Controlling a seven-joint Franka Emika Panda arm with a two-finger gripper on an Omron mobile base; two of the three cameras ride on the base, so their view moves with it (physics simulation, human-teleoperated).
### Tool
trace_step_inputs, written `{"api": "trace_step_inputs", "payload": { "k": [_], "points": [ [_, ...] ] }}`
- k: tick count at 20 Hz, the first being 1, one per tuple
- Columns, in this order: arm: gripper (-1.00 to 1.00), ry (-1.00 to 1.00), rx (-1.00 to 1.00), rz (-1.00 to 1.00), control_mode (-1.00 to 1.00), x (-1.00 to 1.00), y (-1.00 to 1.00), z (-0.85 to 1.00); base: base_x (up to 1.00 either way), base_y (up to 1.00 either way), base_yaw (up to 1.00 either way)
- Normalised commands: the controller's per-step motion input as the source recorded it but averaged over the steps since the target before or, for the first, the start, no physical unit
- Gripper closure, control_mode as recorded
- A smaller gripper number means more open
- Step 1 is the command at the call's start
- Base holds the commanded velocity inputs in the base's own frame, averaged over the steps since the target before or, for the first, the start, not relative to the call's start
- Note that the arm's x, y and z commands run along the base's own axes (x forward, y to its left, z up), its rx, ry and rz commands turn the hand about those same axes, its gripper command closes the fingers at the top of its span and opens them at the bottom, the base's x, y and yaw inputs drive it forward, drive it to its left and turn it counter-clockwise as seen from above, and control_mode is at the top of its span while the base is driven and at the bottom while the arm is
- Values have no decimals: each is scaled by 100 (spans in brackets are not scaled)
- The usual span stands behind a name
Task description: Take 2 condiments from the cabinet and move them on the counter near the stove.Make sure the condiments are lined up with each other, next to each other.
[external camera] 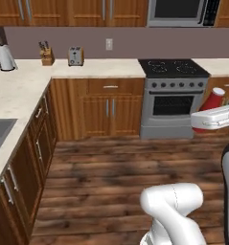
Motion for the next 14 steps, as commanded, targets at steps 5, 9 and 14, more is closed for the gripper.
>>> {"api": "trace_step_inputs", "payload": {
  "k": [5,9,14],
  "points": [
    [100,0,0,0,100,0,0,0,100,26,-1],
    [100,0,0,0,100,0,0,0,100,34,-3],
    [100,0,0,0,100,0,0,0,100,14,-6]
  ]
}}
